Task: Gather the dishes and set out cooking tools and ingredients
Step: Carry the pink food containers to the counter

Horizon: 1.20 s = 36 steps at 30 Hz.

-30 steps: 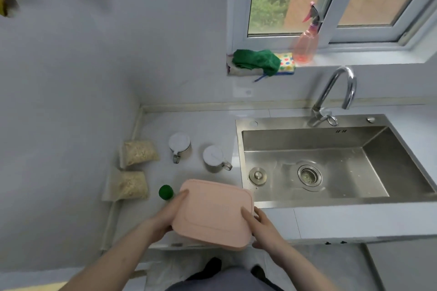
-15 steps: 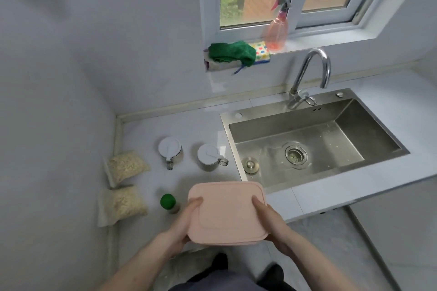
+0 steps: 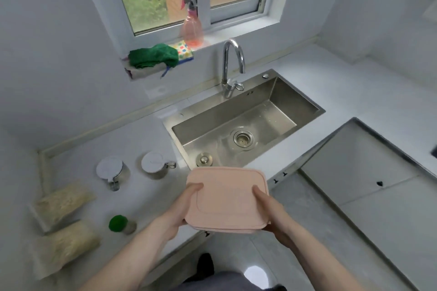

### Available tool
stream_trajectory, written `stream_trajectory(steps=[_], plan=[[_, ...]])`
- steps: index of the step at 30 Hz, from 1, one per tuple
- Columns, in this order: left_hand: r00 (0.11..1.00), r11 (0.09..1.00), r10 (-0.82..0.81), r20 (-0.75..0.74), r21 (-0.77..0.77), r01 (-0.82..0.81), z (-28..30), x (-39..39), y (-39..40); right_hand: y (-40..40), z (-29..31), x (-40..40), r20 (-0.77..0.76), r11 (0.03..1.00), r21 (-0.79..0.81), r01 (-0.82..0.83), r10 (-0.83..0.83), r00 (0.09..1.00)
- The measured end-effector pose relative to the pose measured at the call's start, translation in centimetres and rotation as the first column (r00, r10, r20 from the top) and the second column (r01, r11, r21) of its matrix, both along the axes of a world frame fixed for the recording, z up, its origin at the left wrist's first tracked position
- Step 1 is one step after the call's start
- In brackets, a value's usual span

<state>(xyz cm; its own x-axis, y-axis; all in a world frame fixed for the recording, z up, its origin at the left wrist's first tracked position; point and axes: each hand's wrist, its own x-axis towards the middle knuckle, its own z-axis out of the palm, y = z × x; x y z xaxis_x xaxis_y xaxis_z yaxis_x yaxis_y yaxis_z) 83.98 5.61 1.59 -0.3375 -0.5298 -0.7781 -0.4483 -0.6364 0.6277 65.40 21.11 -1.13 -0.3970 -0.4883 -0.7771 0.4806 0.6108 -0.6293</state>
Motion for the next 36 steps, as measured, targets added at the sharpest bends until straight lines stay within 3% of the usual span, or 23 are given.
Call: stream_trajectory(steps=[10, 19, 29, 36], plan=[[0.945, 0.944, -0.324, -0.035, -0.069, 0.321, 3.3, -15.1, 10.1, 15.2, 2.5, -9.0, -0.082, 0.947, -0.022, 0.32, -0.321, 0.943], [0.853, 0.856, -0.515, -0.08, -0.106, 0.506, 5.2, -25.9, 22.9, 29.9, 4.8, -15.8, -0.189, 0.872, -0.085, 0.482, -0.489, 0.851], [0.562, 0.565, -0.825, -0.064, -0.119, 0.816, 5.2, -38.4, 38.6, 47.8, 4.7, -18.4, -0.141, 0.623, -0.125, 0.772, -0.781, 0.608], [0.335, 0.34, -0.94, -0.058, -0.103, 0.935, 4.1, -46.9, 50.2, 58.8, 4.5, -20.4, -0.097, 0.432, -0.123, 0.893, -0.901, 0.423]])
